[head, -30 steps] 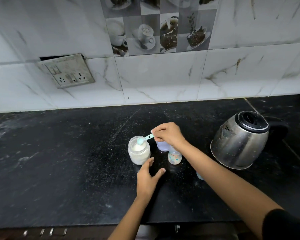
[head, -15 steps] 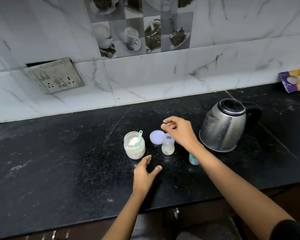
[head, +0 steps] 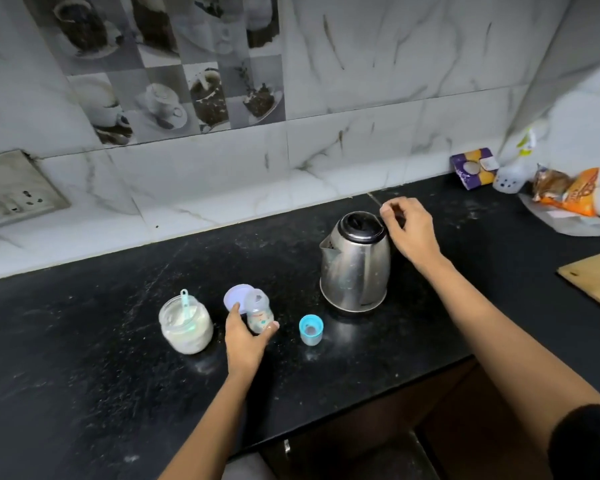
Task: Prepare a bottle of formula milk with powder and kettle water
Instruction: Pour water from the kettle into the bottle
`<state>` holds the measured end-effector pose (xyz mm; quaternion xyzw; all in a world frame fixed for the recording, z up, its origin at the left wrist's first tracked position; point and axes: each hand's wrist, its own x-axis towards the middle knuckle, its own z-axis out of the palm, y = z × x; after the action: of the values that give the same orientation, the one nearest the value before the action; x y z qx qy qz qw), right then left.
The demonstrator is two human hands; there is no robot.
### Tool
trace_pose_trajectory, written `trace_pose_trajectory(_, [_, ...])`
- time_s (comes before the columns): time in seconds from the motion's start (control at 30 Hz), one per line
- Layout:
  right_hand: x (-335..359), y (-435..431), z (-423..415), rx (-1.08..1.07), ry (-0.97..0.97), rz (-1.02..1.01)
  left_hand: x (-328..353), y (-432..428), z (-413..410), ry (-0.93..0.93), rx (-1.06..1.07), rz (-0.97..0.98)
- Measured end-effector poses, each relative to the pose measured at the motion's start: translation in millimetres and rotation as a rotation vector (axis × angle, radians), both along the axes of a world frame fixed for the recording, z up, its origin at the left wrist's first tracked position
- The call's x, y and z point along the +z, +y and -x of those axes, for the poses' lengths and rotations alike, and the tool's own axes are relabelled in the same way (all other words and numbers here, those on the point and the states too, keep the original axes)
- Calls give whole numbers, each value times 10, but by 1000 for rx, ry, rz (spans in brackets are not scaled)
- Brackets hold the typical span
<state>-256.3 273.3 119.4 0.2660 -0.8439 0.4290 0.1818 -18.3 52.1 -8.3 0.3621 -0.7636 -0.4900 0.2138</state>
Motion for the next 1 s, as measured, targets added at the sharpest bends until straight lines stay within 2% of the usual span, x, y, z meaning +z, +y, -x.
trace_pose_trajectory(0.1, [-107, 62, 293, 62, -20, -116, -41, 35, 121, 4, 21, 2])
trace_pose_trajectory(0.27, [-202, 84, 586, 158, -163, -232, -81, 52, 268, 46, 76, -7])
trace_pose_trajectory(0.7, [-253, -36, 685, 139, -113, -111, -34, 127, 395, 48, 43, 20])
trace_pose_trajectory(1.0, [-70, -268, 566, 149, -37, -173, 97, 71, 492, 41, -47, 36])
